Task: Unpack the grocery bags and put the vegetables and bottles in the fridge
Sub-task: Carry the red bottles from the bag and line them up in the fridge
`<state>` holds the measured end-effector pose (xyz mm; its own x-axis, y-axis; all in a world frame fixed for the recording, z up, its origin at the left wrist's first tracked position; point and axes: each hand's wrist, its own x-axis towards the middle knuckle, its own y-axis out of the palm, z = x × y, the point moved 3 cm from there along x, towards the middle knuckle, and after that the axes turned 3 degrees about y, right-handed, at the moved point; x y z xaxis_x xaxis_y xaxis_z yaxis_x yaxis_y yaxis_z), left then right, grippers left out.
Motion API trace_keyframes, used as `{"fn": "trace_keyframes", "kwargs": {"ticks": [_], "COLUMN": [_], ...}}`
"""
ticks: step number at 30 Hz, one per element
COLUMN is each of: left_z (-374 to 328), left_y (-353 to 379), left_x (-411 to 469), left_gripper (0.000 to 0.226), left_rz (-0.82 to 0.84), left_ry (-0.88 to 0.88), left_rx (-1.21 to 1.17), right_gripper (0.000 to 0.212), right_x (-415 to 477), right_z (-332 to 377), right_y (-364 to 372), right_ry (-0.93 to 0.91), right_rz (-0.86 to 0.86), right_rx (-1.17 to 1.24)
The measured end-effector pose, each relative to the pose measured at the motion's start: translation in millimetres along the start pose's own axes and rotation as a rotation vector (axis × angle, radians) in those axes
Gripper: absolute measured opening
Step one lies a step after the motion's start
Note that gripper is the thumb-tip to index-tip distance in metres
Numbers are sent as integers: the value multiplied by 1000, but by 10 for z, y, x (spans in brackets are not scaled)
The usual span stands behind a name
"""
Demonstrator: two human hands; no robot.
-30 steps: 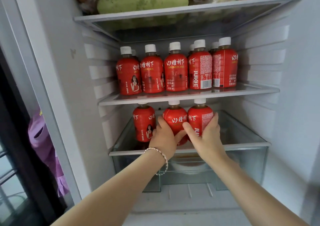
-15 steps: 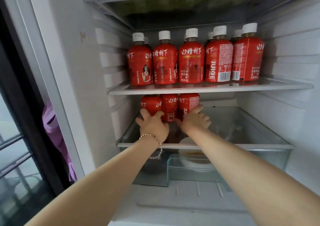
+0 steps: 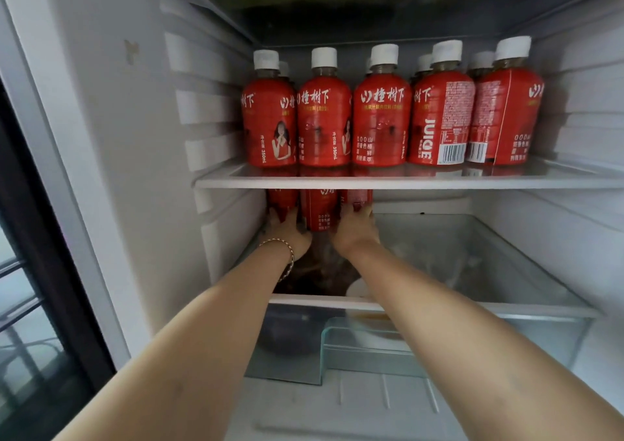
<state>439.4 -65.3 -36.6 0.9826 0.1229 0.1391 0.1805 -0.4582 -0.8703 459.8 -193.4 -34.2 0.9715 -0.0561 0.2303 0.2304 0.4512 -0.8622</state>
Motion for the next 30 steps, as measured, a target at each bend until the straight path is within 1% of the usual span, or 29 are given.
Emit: {"fn": "trace_keyframes", "kwargs": {"ticks": [3,4,5,7,9,10,11,15,17,18,20,22,24,30], "left_z": [10,13,15,14,3,-4,-6,31,38,40,45,48,48,68], "left_y": [23,32,39,35,20,12,7,24,37,42,41,39,40,84], "left_x": [59,73,85,84,55,42,39,69,81,87,99,111,110,155], "left_gripper": [65,65,65,63,60,60,60,66,66,66,63,60,58,61], "left_rz": [40,47,52,61,73,72,70,64,62,64,67,68,60,63], "left_ry": [6,12,15,11,-3,-8,-9,-20,-18,-18,-21,-26,-31,-18], "left_rx": [128,147,156,163,168,167,160,119,119,122,141,158,143,147], "right_gripper": [53,48,41,29,30,31,32,35,37,37,36,38,42,45], "right_x": [31,15,-14,-104,-187,-201,-197,-112,-111,-124,-159,-170,-134,-40], "right_z": [-15,1,29,153,276,304,309,214,207,229,308,364,359,286], "right_y": [9,1,-20,-69,-62,-51,-45,-4,-1,-11,-15,26,47,46], "right_ry": [-3,-17,-44,-182,-344,-378,-385,-291,-285,-307,-420,-511,-485,-360], "right_rz": [86,73,21,-105,-115,-92,-71,14,31,18,-12,35,97,171], "right_rx": [14,-15,-68,-202,-266,-278,-284,-202,-195,-199,-231,-260,-241,-259]}}
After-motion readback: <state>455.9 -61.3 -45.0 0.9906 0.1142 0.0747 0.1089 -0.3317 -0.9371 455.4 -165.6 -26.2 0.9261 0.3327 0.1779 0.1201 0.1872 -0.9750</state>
